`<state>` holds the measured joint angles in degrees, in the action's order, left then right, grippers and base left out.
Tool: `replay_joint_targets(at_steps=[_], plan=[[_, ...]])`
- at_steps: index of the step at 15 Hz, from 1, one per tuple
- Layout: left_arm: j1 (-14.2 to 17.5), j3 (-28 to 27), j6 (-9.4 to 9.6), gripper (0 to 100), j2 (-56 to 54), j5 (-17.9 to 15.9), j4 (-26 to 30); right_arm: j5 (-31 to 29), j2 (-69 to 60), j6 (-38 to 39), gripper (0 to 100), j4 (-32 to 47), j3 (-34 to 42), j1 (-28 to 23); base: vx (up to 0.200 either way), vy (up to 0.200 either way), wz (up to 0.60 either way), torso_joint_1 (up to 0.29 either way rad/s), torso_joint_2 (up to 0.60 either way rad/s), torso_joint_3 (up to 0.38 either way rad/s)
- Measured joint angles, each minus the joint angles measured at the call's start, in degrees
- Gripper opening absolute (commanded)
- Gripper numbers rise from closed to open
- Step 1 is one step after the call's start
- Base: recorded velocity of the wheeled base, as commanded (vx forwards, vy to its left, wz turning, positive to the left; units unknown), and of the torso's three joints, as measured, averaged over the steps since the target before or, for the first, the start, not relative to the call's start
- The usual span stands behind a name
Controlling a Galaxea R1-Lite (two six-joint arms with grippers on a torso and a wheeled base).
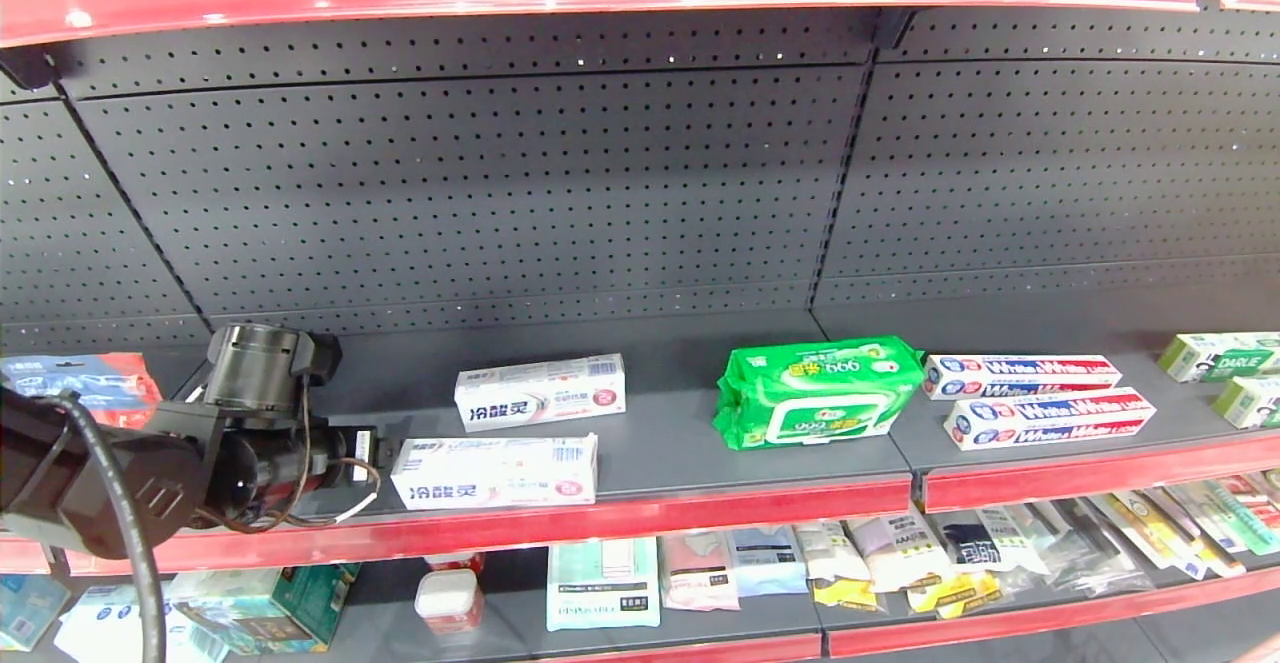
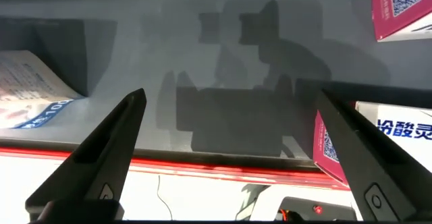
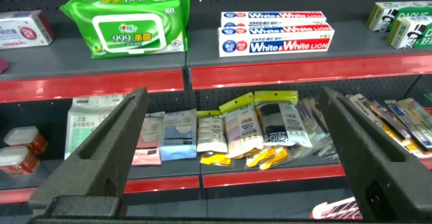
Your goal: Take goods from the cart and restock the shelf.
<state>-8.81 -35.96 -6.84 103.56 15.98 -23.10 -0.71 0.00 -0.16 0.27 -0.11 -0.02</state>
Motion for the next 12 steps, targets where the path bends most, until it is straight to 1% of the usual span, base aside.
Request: replay_joint_targets(at_steps=[3,6,12], plan=[[0.1,0.2,0.2,100,-0.1,1.1,0.2,0.0,0.0,0.0,100,0.0,0.0,0.0,0.0,0.0,0.0,0.0,0.0,0.0],[0.0,0.8,0.2,100,-0.3,1.3,0.4,0.0,0.0,0.0,100,0.0,0.0,0.0,0.0,0.0,0.0,0.0,0.0,0.0],[-1.7,0.9,-0.85,100,-0.3,1.1,0.4,0.0,0.0,0.0,100,0.0,0.0,0.0,0.0,0.0,0.0,0.0,0.0,0.0]])
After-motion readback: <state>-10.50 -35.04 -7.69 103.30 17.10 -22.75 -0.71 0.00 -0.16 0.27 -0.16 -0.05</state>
